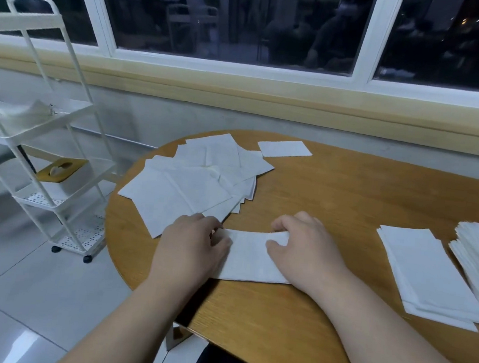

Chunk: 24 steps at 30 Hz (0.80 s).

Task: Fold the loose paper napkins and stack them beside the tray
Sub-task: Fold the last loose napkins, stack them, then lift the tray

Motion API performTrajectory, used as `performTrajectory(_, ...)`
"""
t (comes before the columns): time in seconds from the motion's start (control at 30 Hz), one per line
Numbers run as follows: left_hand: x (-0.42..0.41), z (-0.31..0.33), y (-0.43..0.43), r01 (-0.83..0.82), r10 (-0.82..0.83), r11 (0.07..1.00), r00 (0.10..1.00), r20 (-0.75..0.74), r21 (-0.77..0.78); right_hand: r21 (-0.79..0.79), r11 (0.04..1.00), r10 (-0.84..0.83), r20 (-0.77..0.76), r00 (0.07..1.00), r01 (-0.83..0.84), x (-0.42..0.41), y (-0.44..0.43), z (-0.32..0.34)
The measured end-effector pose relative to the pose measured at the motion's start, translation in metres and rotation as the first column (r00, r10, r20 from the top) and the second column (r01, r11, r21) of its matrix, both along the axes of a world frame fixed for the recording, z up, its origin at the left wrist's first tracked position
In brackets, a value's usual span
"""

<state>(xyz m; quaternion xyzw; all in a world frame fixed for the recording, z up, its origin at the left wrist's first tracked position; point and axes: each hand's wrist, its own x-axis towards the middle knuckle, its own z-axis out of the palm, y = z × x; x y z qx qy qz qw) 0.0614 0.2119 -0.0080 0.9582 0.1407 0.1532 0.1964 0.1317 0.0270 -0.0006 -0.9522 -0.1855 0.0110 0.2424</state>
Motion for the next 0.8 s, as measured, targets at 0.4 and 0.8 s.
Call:
performTrajectory(0.4, -0.020, 0.001, 0.013, 0.097, -0.085, 0.952, 0.995, 0.054, -0.291, 0.030, 0.994, 0.108, -0.109, 0.988, -0.105, 0.011, 0.001, 0.004)
performTrajectory(0.8, 0.024, 0.033, -0.013, 0.331, -0.504, 0.657, 0.861, -0.067, -0.677, 0.697, 0.699, 0.162, -0.374, 0.913, 0.162, 0.029, -0.046, 0.017)
